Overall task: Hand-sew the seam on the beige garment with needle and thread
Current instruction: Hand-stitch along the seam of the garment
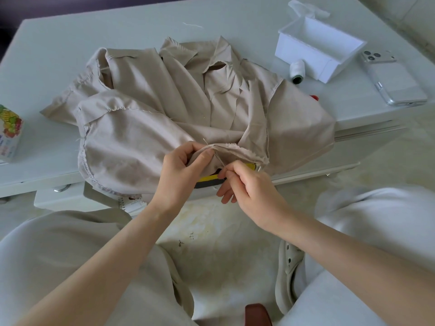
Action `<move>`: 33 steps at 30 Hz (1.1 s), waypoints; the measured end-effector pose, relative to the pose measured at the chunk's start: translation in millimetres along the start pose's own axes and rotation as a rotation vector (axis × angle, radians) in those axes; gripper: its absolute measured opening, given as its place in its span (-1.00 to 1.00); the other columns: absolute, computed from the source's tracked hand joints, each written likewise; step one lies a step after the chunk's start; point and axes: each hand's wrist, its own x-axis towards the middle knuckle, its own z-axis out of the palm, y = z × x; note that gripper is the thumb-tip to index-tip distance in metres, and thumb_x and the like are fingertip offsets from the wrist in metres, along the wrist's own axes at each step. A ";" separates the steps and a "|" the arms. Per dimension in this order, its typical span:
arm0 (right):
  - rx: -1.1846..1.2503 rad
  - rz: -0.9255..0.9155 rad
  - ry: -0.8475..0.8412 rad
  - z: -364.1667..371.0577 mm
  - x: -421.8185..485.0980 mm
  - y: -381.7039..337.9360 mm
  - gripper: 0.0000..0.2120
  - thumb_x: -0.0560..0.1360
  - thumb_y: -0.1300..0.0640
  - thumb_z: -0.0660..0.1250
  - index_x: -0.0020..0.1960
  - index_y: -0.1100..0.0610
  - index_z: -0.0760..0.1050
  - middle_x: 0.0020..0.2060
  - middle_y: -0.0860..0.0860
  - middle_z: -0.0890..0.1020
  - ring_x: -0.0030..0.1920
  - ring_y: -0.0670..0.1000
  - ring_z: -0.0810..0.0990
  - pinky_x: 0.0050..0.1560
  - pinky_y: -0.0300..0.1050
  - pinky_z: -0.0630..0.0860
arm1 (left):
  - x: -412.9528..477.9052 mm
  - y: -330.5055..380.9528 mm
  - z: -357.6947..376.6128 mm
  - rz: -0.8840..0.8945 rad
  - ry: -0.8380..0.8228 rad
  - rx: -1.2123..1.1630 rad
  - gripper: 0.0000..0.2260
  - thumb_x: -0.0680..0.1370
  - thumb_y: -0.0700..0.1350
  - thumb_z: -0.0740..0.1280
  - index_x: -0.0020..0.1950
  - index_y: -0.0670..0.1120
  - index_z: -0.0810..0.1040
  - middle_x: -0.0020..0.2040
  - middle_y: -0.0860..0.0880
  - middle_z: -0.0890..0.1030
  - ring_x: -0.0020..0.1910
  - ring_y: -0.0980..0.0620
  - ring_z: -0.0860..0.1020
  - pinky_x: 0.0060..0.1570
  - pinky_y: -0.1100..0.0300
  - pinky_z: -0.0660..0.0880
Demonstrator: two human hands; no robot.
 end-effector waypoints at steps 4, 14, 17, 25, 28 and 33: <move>-0.053 -0.041 0.017 -0.3 0.7 0.7 -0.81 0.63 0.24 0.11 -0.05 0.20 0.48 -0.32 -0.06 0.61 -0.34 -0.10 0.61 -0.25 -0.33 0.47 | -4.3 3.2 2.9 -0.027 -0.102 -0.039 -0.85 0.57 -0.23 0.29 -0.20 -0.16 0.55 -0.42 0.10 0.53 -0.39 0.21 0.48 -0.32 0.42 0.40; -0.372 -0.214 -0.041 -2.4 -1.7 8.8 -0.73 0.62 0.05 0.05 0.02 0.09 0.51 -0.49 -0.12 0.51 -0.52 -0.12 0.46 -0.46 -0.25 0.37 | -3.3 4.1 4.0 0.029 -0.072 0.020 -0.82 0.57 -0.30 0.24 -0.22 -0.17 0.47 -0.49 0.17 0.44 -0.46 0.24 0.40 -0.43 0.46 0.33; -0.589 -0.295 -0.169 0.4 -6.8 20.2 -0.70 0.61 0.02 0.03 0.03 0.08 0.52 -0.51 -0.08 0.53 -0.59 -0.04 0.46 -0.58 -0.14 0.40 | 4.5 1.7 -2.0 0.047 0.044 0.044 -0.82 0.56 -0.23 0.26 -0.25 -0.09 0.46 -0.47 0.17 0.39 -0.42 0.16 0.34 -0.43 0.36 0.31; -0.977 -0.285 -0.675 9.9 -20.8 44.3 -0.71 0.68 0.07 -0.06 0.20 0.22 0.33 -0.30 0.09 0.46 -0.41 0.10 0.34 -0.47 -0.09 0.09 | 9.8 -0.6 -8.6 0.049 0.118 0.038 -0.81 0.57 -0.19 0.27 -0.25 -0.05 0.46 -0.43 0.17 0.45 -0.39 0.16 0.39 -0.45 0.36 0.34; -0.998 -0.192 -0.663 8.3 -19.2 49.9 -0.70 0.68 0.07 -0.06 0.24 0.20 0.34 -0.10 0.13 0.56 -0.17 0.16 0.50 -0.39 -0.07 0.21 | 8.4 -1.5 -6.5 0.072 0.103 0.073 -0.80 0.56 -0.21 0.27 -0.26 -0.05 0.46 -0.44 0.19 0.47 -0.37 0.19 0.40 -0.37 0.33 0.36; -0.916 -0.156 -0.572 2.9 -12.8 49.4 -0.60 0.66 0.01 -0.02 0.45 0.11 0.24 0.29 0.01 0.45 0.30 -0.01 0.34 0.24 -0.16 0.28 | 8.7 -2.4 -7.6 0.057 0.069 0.078 -0.83 0.56 -0.18 0.28 -0.24 -0.05 0.49 -0.46 0.21 0.46 -0.39 0.19 0.40 -0.41 0.34 0.36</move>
